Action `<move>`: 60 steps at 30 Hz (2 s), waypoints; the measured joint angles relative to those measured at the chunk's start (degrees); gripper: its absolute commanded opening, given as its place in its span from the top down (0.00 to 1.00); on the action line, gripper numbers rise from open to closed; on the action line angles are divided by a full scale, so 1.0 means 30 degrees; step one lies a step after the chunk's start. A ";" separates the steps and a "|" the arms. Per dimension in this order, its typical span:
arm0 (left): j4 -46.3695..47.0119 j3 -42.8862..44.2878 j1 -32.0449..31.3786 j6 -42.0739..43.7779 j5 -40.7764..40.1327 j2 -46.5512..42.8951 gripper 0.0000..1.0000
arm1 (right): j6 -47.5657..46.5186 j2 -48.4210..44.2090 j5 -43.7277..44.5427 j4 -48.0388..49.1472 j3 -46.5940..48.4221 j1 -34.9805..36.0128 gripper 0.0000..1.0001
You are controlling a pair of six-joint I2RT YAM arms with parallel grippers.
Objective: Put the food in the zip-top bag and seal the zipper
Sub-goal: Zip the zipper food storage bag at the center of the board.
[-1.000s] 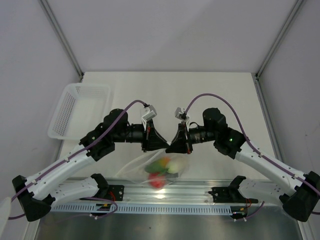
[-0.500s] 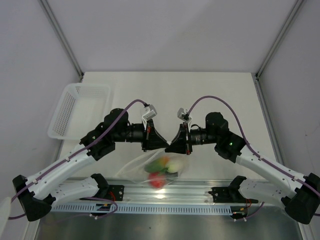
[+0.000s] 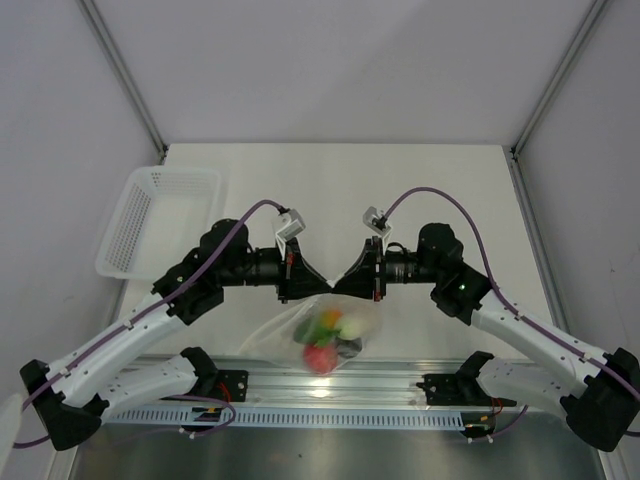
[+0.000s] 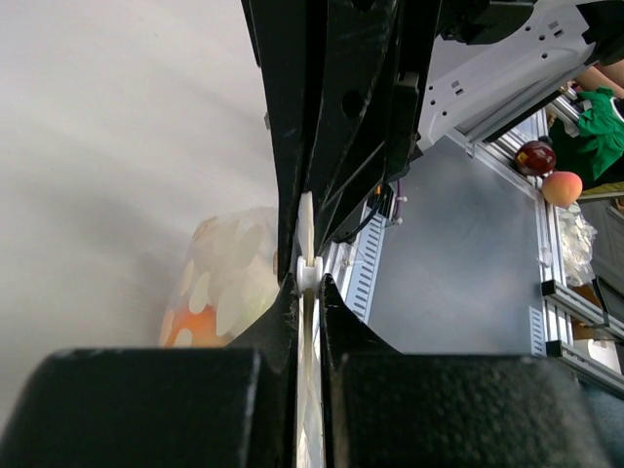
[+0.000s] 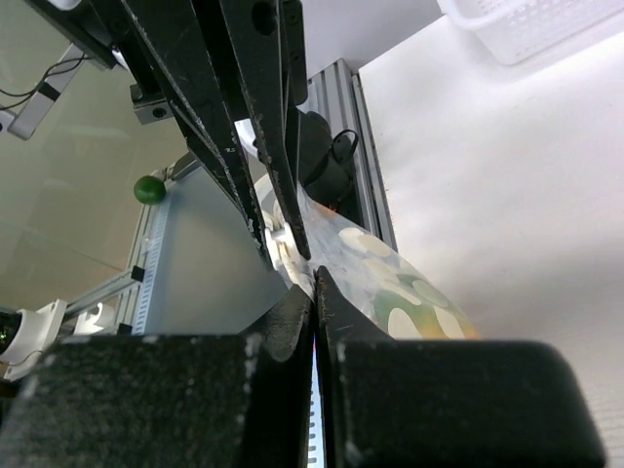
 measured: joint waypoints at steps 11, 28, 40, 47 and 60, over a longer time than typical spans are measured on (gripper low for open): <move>-0.0721 -0.0539 0.0262 0.0138 -0.0029 -0.0780 0.99 | 0.0495 0.0000 -0.0080 0.0437 -0.0102 -0.0678 1.00; -0.1428 -0.1486 0.0393 0.0182 -0.0510 -0.1508 1.00 | 0.0714 0.0000 -0.0532 0.0313 -0.0102 -0.3599 1.00; -0.2011 -0.2273 0.0627 0.0452 -0.0561 -0.2361 0.99 | 0.1144 -0.0131 -0.0962 0.0175 -0.0590 -0.6229 1.00; -0.2302 -0.2681 0.0780 0.0495 -0.0554 -0.2885 1.00 | 0.1151 -0.0131 -0.1268 0.0182 -0.0627 -0.7366 1.00; -0.2732 -0.2980 0.0831 0.0481 -0.0532 -0.3840 0.99 | 0.1290 -0.0124 -0.1435 0.0124 -0.1035 -0.8437 1.00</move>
